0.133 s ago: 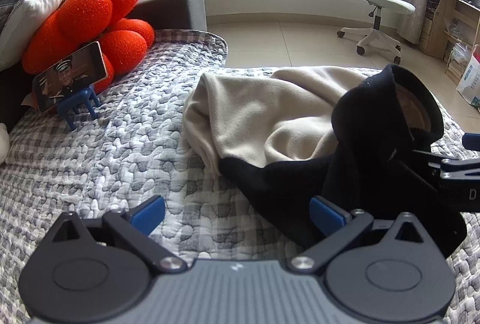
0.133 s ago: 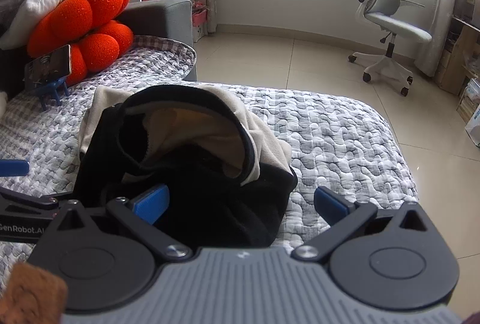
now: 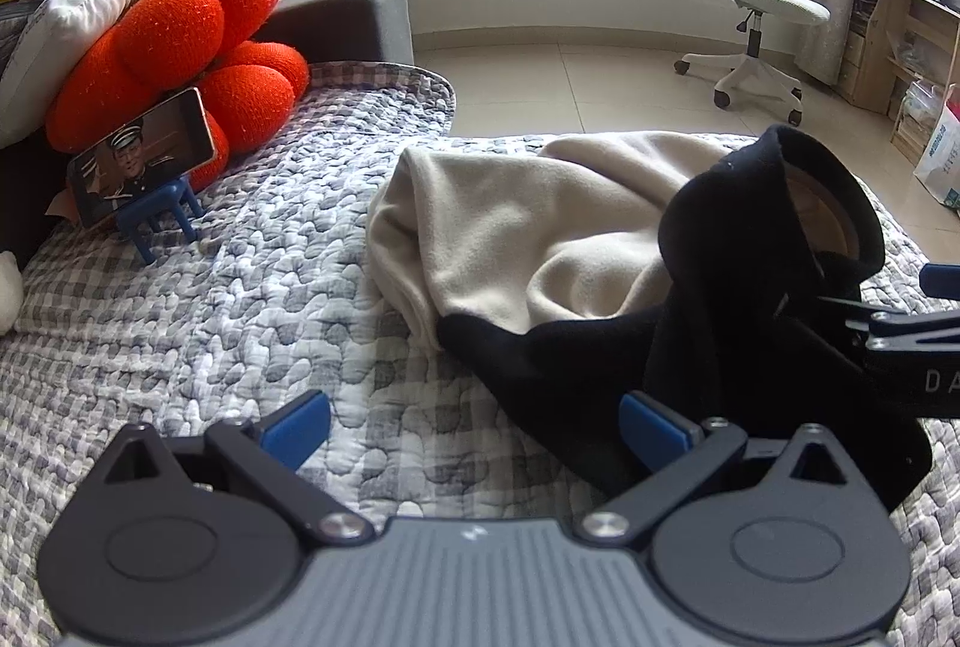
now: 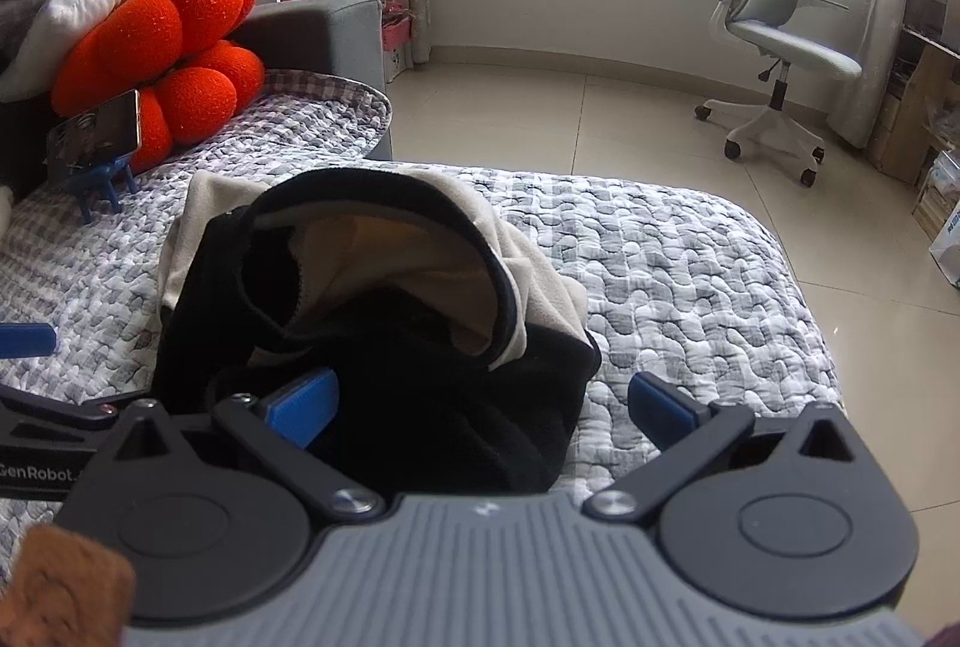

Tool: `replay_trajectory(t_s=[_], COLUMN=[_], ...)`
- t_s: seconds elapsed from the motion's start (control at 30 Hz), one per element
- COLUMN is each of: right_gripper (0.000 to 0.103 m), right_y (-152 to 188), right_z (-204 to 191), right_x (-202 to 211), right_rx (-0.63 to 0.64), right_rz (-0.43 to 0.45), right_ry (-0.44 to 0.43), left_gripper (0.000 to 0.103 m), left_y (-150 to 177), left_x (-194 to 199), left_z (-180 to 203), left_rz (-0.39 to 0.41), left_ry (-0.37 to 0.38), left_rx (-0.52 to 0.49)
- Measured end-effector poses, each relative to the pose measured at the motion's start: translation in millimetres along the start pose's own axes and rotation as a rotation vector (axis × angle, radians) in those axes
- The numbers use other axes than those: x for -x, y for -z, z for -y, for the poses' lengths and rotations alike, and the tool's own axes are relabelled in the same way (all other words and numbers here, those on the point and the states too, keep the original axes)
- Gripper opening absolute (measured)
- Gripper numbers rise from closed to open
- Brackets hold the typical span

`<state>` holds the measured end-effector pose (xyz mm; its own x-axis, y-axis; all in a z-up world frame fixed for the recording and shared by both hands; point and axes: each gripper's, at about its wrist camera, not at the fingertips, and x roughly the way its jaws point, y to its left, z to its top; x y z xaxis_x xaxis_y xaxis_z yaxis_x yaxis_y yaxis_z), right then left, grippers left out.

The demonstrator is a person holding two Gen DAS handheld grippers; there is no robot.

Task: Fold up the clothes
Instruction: 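Move both grippers over the crumpled cream-and-black sweatshirt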

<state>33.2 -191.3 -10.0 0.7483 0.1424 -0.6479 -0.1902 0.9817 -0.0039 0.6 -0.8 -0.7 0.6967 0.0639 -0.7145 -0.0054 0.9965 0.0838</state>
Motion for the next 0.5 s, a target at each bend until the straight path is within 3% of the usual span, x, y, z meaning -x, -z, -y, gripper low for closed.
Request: replay_trajectory(t_s=[0.23,0.5], right_gripper=[0.103,0.103], right_y=[-1.1,-0.1], right_z=[-1.4,-1.2], right_x=[2.8,-1.4], right_rx=[0.002,-0.013], right_rz=[-0.003,-0.004], right_ry=[-0.005,-0.013], left_gripper=[0.103,0.103], left_y=[0.6,0.0], left_x=[-4.8,-2.7], left_z=[-4.5,-0.5], left_rz=[-0.035,-0.021], left_ry=[-0.006,-0.004], left_rx=[0.047,0.039])
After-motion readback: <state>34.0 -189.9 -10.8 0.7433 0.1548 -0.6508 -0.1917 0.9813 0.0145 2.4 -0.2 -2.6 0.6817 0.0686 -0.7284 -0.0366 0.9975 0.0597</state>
